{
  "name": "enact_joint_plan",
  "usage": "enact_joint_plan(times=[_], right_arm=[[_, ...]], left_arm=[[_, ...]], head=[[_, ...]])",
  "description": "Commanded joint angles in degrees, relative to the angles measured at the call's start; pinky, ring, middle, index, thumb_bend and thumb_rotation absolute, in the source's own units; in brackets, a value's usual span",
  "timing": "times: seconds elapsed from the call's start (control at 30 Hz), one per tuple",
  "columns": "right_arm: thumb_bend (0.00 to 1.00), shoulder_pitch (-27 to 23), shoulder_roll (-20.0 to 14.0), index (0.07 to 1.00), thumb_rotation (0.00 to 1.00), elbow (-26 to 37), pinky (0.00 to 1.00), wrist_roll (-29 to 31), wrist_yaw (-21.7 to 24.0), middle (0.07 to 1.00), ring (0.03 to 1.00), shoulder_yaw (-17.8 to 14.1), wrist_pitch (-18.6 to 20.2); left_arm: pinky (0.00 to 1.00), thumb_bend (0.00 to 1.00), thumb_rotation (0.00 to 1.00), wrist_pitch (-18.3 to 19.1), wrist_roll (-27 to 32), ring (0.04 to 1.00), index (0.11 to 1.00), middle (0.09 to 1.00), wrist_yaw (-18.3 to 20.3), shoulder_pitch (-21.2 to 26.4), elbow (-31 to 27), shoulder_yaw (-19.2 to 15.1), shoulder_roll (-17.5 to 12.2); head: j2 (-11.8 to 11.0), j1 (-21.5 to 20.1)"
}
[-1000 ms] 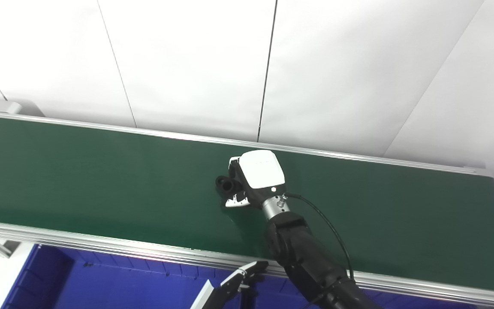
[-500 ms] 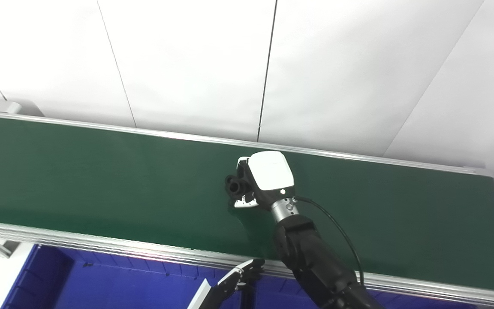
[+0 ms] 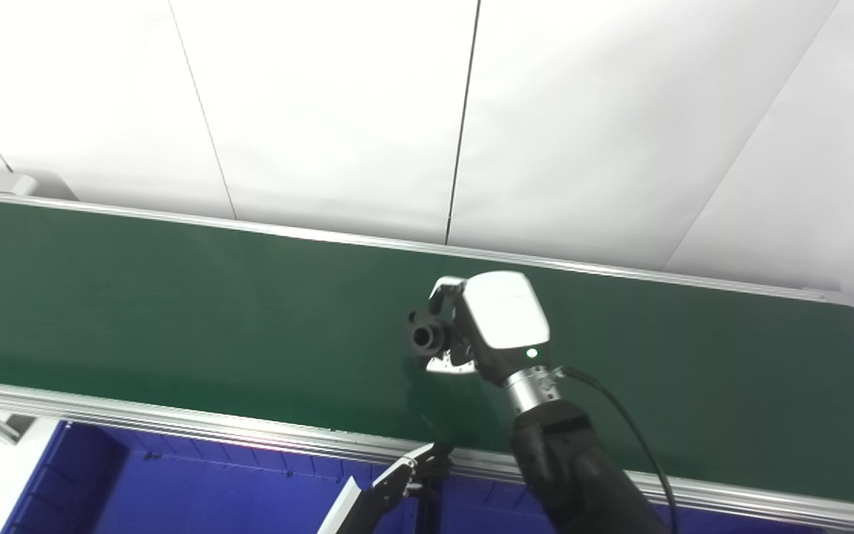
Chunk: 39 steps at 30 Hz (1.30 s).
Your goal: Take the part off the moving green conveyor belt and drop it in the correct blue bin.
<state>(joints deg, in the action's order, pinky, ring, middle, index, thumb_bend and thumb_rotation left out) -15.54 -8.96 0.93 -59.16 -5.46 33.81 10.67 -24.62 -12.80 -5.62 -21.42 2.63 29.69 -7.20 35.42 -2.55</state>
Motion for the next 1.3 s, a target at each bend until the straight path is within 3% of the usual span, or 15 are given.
enact_joint_plan(times=[0.0, 0.37, 0.57, 0.6, 0.63, 0.67, 0.83, 1.07, 1.27], right_arm=[[0.50, 0.92, -0.72, 0.482, 0.15, 4.82, 0.13, -1.05, 1.59, 0.263, 0.179, -1.50, 0.74], [0.50, 10.62, -3.29, 0.484, 0.16, 18.32, 0.13, -3.44, 9.09, 0.280, 0.189, -5.45, -0.88], [0.50, 19.04, -4.11, 0.483, 0.16, 26.27, 0.11, -8.16, 14.78, 0.256, 0.166, -6.09, -0.26], [0.50, 20.20, -3.72, 0.483, 0.16, 27.86, 0.10, -8.51, 16.27, 0.249, 0.160, -6.42, 0.08], [0.50, 21.71, -3.54, 0.483, 0.15, 29.15, 0.10, -8.49, 17.15, 0.245, 0.158, -6.90, 0.21], [0.50, 23.38, -3.49, 0.483, 0.15, 30.54, 0.10, -8.83, 17.86, 0.243, 0.156, -7.38, 0.14], [0.50, 28.74, -1.33, 0.483, 0.15, 35.77, 0.11, -11.17, 23.50, 0.264, 0.171, -9.90, 0.55], [0.50, 33.56, 1.67, 0.484, 0.15, 36.83, 0.10, -14.74, 26.69, 0.244, 0.156, -12.91, -0.68], [0.50, 35.58, 2.76, 0.485, 0.15, 34.89, 0.11, -17.78, 28.49, 0.266, 0.173, -13.20, -1.39]], left_arm=[[0.69, 0.82, 0.64, -2.29, 0.71, 0.817, 0.875, 0.847, 0.83, 0.33, -1.51, -0.29, -0.10], [0.72, 0.80, 0.66, -2.28, 2.32, 0.829, 0.893, 0.856, 2.75, -0.04, -2.54, -1.91, -1.24], [0.73, 0.79, 0.67, -1.99, 4.51, 0.837, 0.917, 0.870, 4.23, -1.65, -6.46, -4.68, -1.87], [0.75, 0.79, 0.69, -1.07, 5.68, 0.849, 0.928, 0.877, 5.05, -2.03, -7.92, -5.16, -2.15], [0.77, 0.79, 0.70, -0.42, 6.39, 0.859, 0.934, 0.880, 5.68, -2.38, -8.94, -5.59, -2.23], [0.78, 0.79, 0.71, 0.42, 7.01, 0.862, 0.936, 0.880, 6.34, -2.75, -10.33, -6.06, -2.49], [0.83, 0.73, 0.75, 5.38, 9.98, 0.889, 0.967, 0.894, 9.81, -3.35, -16.84, -8.20, -3.90], [0.82, 0.76, 0.75, 11.56, 12.18, 0.876, 0.945, 0.875, 12.97, -2.17, -21.89, -11.12, -4.53], [0.81, 0.76, 0.75, 13.32, 12.27, 0.866, 0.936, 0.864, 14.33, -2.08, -23.07, -12.67, -4.08]], head=[[-0.05, 0.01], [1.66, -3.16], [7.22, -9.95], [9.77, -12.16], [9.77, -12.16], [12.34, -14.23], [17.81, -19.21], [21.16, -21.88], [21.65, -21.89]])
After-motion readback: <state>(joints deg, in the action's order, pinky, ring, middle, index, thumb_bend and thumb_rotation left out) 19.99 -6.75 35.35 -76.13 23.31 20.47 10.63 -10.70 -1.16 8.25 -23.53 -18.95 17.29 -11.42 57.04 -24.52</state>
